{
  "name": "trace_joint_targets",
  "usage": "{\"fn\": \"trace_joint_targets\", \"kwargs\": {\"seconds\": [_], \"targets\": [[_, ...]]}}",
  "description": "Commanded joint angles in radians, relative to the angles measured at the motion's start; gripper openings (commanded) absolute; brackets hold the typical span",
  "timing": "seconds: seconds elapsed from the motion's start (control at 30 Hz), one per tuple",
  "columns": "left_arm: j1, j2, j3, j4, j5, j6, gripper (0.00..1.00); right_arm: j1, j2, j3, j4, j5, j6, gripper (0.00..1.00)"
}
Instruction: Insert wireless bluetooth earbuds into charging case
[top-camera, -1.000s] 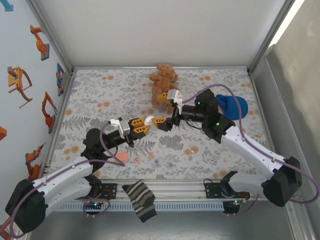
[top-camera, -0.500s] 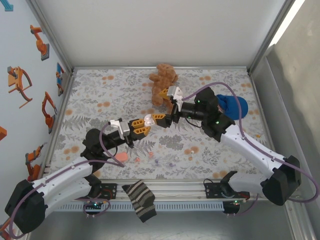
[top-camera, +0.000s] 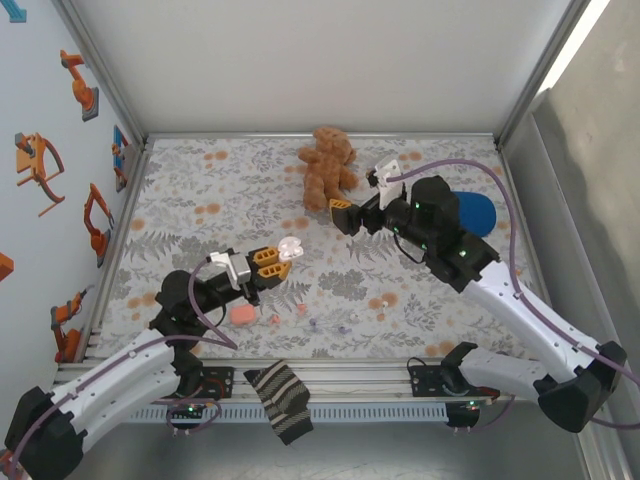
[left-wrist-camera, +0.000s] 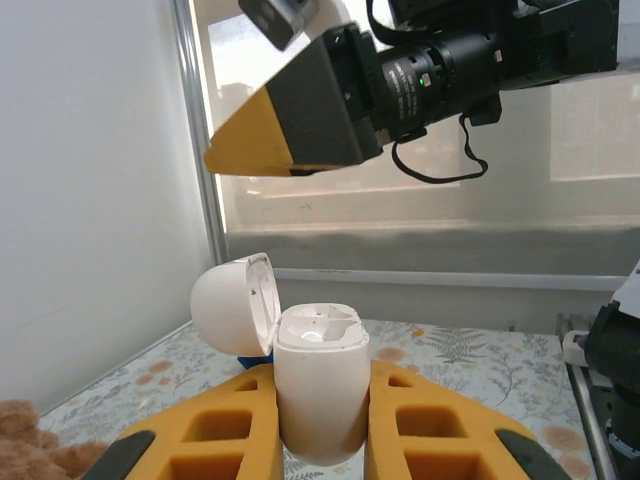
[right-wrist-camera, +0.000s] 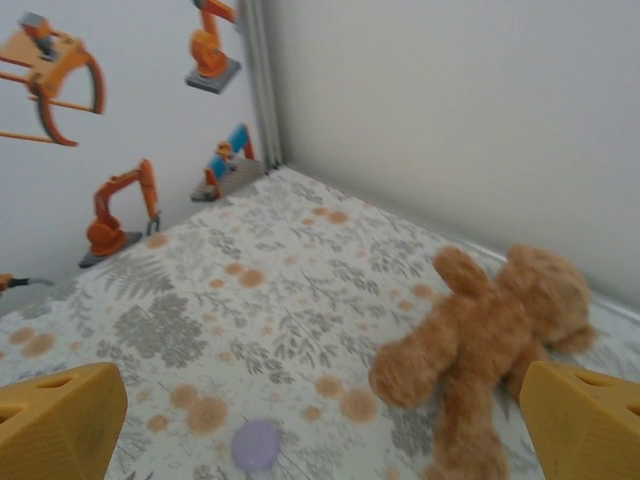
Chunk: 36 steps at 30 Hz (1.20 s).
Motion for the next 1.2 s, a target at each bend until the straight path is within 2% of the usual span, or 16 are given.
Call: {"fn": "trace_joint_targets", "kwargs": {"seconds": [0.0,0.2,0.37,0.47,0.63,0.7,0.9,1.17], "targets": [[-0.003,-0.072,-0.015,-0.066,-0.025,0.028,0.09,-0.013,-0.028,0.005,-0.157,0.175,0.107,1.00],[-0.004,-0.177,-0.058,-0.108,-0.065,0.032,0.09,-0.022,-0.022,0.016,-0.373,0.194,0.215,0.98],[-0.003,-0.225,-0.065,-0.152,-0.070,0.032,0.09,-0.035,0.032,0.040,-0.553,0.169,0.261,0.91],[-0.005,-0.232,-0.066,-0.158,-0.069,0.026,0.09,-0.040,0.063,0.034,-0.598,0.107,0.273,0.85],[-0.004,-0.230,-0.064,-0.159,-0.063,0.018,0.09,-0.040,0.133,0.033,-0.679,0.030,0.278,0.67],[-0.003,-0.228,-0.062,-0.160,-0.060,0.019,0.09,-0.040,0.163,0.033,-0.714,0.012,0.277,0.64],[-0.004,-0.227,-0.062,-0.159,-0.057,0.018,0.09,-0.022,0.264,0.024,-0.783,-0.036,0.270,0.55],[-0.004,-0.225,-0.059,-0.138,-0.054,0.016,0.08,0.117,0.391,-0.014,-0.717,-0.042,0.338,0.52]]}}
